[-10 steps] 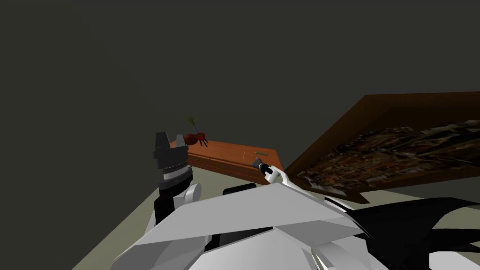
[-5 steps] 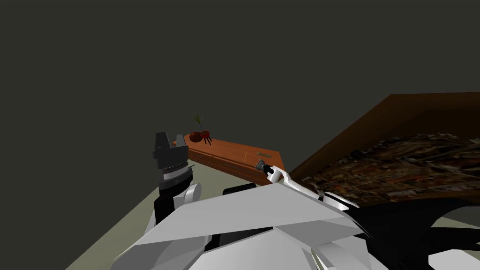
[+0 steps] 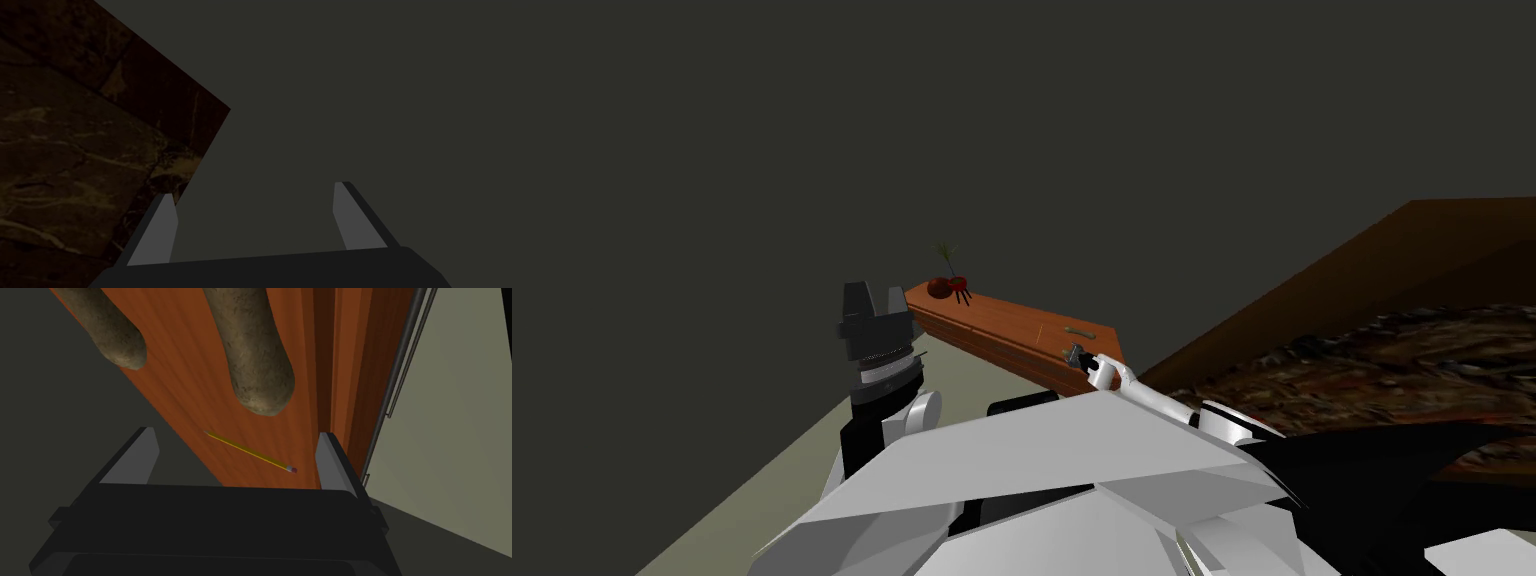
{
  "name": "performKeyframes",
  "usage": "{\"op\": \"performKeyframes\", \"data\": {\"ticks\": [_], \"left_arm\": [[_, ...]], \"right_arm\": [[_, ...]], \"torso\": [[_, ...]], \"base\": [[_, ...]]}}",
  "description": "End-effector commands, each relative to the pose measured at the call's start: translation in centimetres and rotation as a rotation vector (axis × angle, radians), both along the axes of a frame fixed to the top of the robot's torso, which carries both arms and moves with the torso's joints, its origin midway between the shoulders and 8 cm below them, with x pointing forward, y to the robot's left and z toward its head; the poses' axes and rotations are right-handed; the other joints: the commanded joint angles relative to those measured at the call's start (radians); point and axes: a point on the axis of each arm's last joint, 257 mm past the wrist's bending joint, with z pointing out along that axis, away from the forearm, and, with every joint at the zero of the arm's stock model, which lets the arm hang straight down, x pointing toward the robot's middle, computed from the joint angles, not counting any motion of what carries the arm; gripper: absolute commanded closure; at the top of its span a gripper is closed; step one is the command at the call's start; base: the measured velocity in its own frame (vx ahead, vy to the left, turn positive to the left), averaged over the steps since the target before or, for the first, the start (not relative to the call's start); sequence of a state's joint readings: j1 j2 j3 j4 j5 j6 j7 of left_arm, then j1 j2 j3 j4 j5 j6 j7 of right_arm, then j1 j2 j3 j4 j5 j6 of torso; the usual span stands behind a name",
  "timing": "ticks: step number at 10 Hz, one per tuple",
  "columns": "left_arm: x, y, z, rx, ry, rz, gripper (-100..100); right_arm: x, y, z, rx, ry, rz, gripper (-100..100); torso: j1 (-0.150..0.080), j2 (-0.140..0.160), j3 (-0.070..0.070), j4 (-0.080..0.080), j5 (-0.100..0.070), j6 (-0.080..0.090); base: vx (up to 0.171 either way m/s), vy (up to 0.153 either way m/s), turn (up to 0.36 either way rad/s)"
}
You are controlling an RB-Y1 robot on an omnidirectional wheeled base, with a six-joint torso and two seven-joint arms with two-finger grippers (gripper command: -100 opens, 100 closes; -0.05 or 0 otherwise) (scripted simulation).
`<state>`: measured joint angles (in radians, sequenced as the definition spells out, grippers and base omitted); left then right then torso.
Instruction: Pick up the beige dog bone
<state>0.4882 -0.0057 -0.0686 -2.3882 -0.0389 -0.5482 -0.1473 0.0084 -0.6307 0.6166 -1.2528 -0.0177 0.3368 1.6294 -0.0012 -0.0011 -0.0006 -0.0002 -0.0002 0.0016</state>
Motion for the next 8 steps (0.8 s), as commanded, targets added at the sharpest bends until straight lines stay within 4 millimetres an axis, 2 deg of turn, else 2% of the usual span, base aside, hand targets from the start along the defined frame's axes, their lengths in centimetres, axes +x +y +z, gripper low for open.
{"op": "performKeyframes", "data": {"ticks": [1,3,5,6,8], "left_arm": [[0.0,0.0,0.0,0.0,0.0,0.0,0],[0.0,0.0,0.0,0.0,0.0,0.0,0],[0.0,0.0,0.0,0.0,0.0,0.0,0],[0.0,0.0,0.0,0.0,0.0,0.0,0],[0.0,0.0,0.0,0.0,0.0,0.0,0]], "right_arm": [[-0.9,-2.3,-0.9,-0.087,0.042,0.029,-100],[-2.1,-4.8,-1.9,-0.179,0.09,0.064,-100],[-3.5,-6.5,-2.7,-0.237,0.132,0.086,-100],[-4.1,-6.9,-3.1,-0.253,0.149,0.092,-100],[-4.1,-6.7,-2.9,-0.251,0.147,0.09,-100]], "torso": [[0.0,0.0,0.0,0.0,0.0,0.0],[-0.001,0.0,0.0,0.0,0.0,0.0],[0.0,0.0,0.0,0.0,0.0,0.0],[0.0,0.0,0.0,0.0,0.0,0.0],[0.001,-0.001,-0.001,0.0,0.0,0.001]], "base": [[-0.02,-0.026,0.217],[-0.017,-0.032,0.13],[-0.011,-0.023,0.132],[-0.001,-0.017,0.059],[0.0,-0.004,0.005]]}}
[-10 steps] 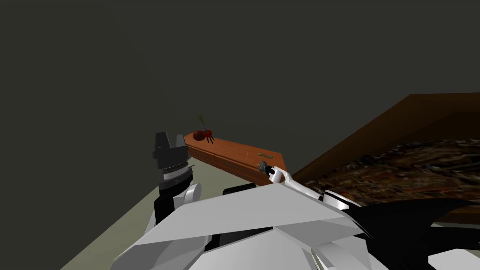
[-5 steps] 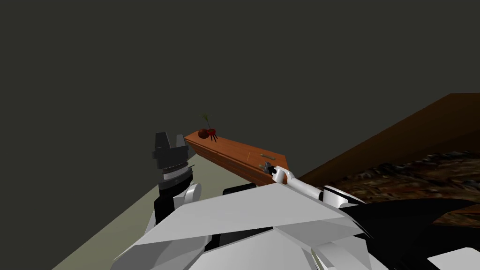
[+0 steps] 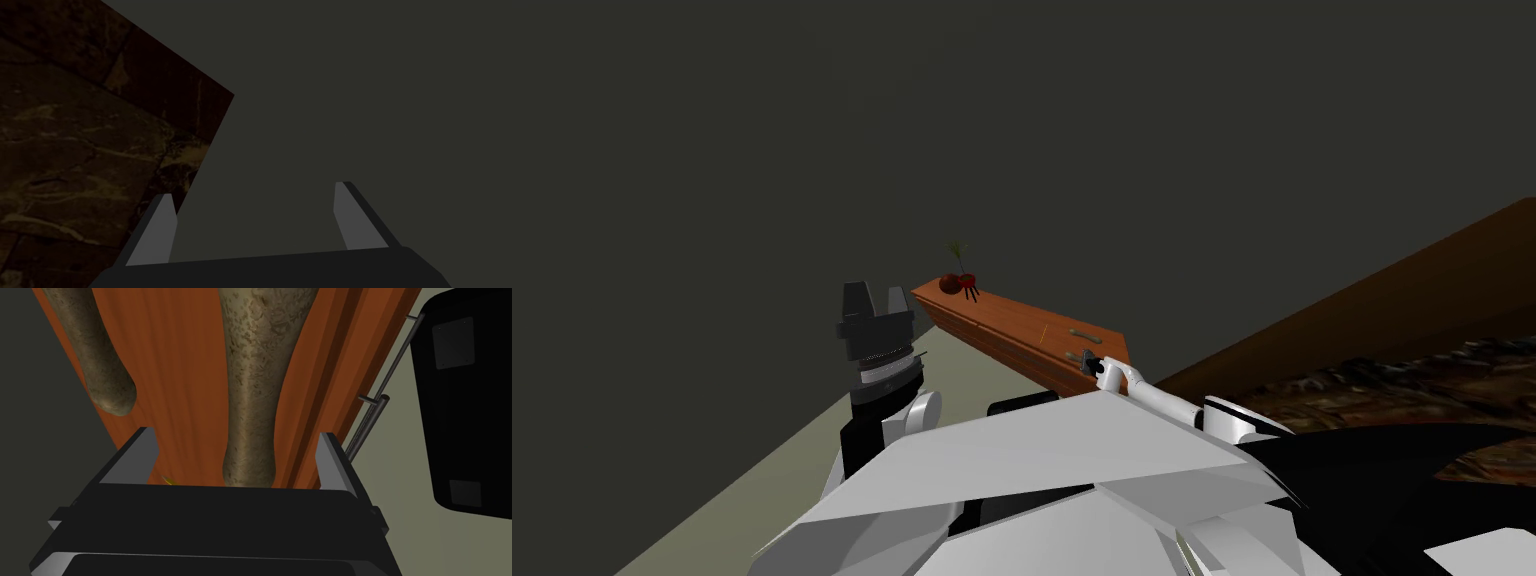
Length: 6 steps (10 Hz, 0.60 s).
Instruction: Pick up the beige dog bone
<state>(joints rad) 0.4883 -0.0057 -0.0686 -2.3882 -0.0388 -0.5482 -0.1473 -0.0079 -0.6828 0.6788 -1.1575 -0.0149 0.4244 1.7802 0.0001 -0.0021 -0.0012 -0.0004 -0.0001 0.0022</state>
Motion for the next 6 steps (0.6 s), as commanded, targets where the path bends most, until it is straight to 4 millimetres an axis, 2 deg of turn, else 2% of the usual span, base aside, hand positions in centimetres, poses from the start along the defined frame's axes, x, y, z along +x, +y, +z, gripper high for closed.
{"op": "performKeyframes", "data": {"ticks": [1,2,5,6], "left_arm": [[0.0,0.0,0.0,0.0,0.0,0.0,0],[0.0,0.0,0.0,0.0,0.0,0.0,0],[0.0,0.0,0.0,0.0,0.0,0.0,0],[0.0,0.0,0.0,0.0,0.0,0.0,0]], "right_arm": [[0.0,0.0,0.0,0.0,0.0,0.0,0],[-0.3,-0.1,-0.6,0.0,-0.002,-0.008,-100],[-0.9,-0.3,-1.7,0.0,-0.004,-0.02,-100],[-0.8,-0.3,-1.5,-0.002,-0.003,-0.017,-100]], "torso": [[0.0,0.0,0.0,0.0,0.0,0.0],[0.0,0.0,0.0,0.0,0.0,0.0],[-0.001,-0.002,-0.001,-0.001,0.0,0.0],[-0.001,-0.003,-0.002,-0.001,0.0,0.0]], "base": [[0.0,0.0,0.0],[0.018,-0.007,0.046],[0.039,-0.022,0.053],[0.014,-0.007,0.008]]}}
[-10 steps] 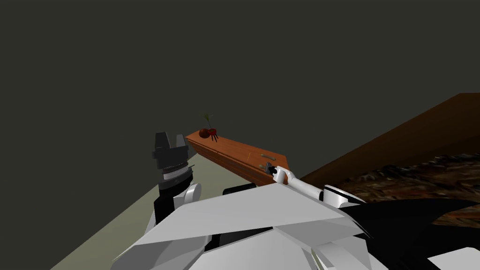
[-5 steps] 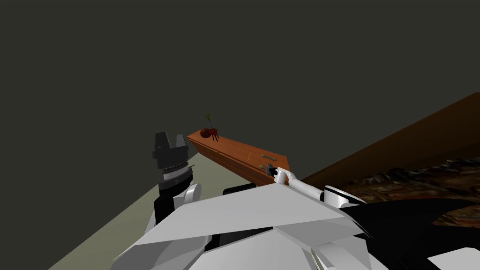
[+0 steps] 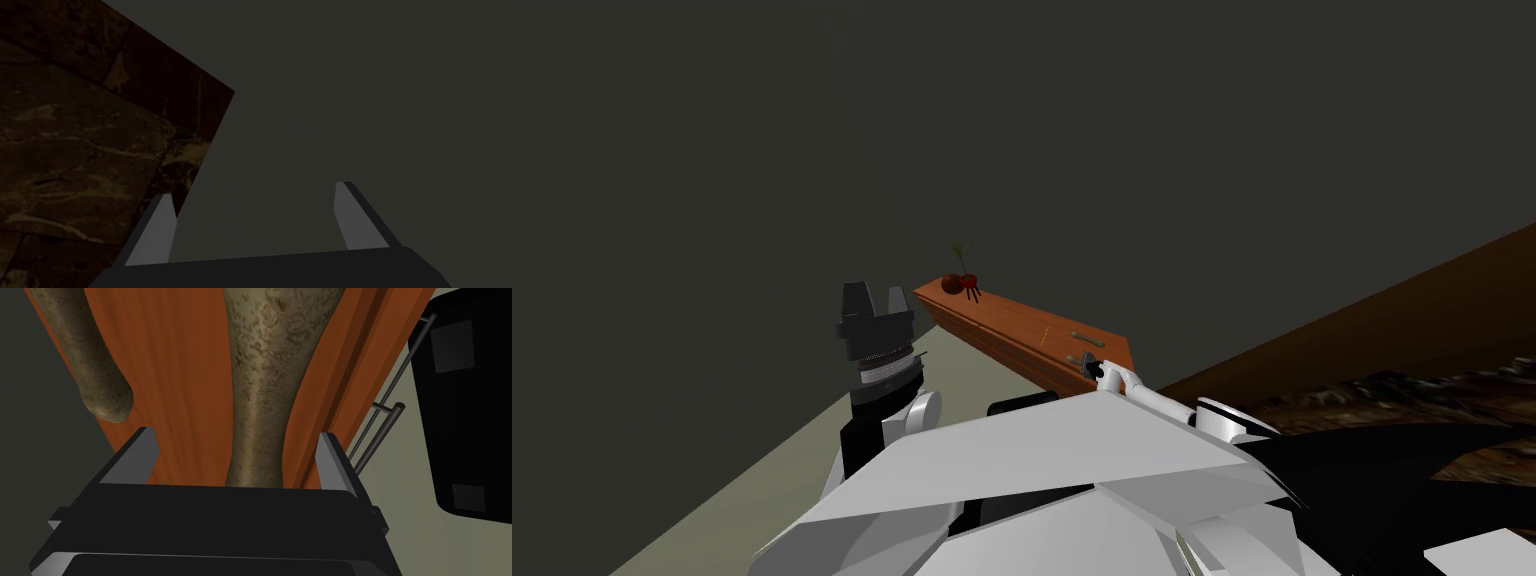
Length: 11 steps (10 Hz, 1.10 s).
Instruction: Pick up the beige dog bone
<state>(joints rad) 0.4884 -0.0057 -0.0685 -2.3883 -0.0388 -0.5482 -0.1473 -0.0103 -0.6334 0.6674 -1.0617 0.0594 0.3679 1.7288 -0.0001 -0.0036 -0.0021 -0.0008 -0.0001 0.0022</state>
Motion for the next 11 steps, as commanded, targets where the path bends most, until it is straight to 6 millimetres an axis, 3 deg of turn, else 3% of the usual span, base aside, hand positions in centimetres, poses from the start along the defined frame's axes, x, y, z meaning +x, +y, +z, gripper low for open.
{"op": "performKeyframes", "data": {"ticks": [1,5,6,7,10,11], "left_arm": [[0.0,0.0,0.0,0.0,0.0,0.0,0],[0.0,0.0,0.0,0.0,0.0,0.0,0],[0.0,0.0,0.0,0.0,0.0,0.0,0],[0.0,0.0,0.0,0.0,0.0,0.0,0],[0.0,0.0,0.0,0.0,0.0,0.0,0],[0.0,0.0,0.0,0.0,0.0,0.0,0]], "right_arm": [[0.0,0.0,0.0,0.0,0.0,0.0,100],[0.0,0.0,0.0,0.001,0.0,-0.001,100],[0.0,0.0,0.0,0.001,0.0,-0.001,0],[0.3,0.1,0.6,-0.001,0.001,0.006,100],[0.5,0.1,1.1,0.001,0.001,0.012,100],[0.5,0.0,1.2,-0.001,0.003,0.013,0]], "torso": [[0.0,0.0,0.0,0.0,0.0,0.0],[0.001,0.001,0.001,0.0,0.0,0.0],[0.001,0.001,0.001,0.0,0.0,0.0],[0.001,0.001,0.001,0.0,0.0,0.0],[0.002,0.005,0.003,0.001,0.001,0.0],[0.002,0.004,0.002,0.001,0.001,0.0]], "base": [[0.0,0.0,0.0],[0.0,0.0,0.0],[0.0,0.0,0.0],[-0.02,0.016,-0.057],[-0.033,0.013,-0.042],[0.0,0.0,0.0]]}}
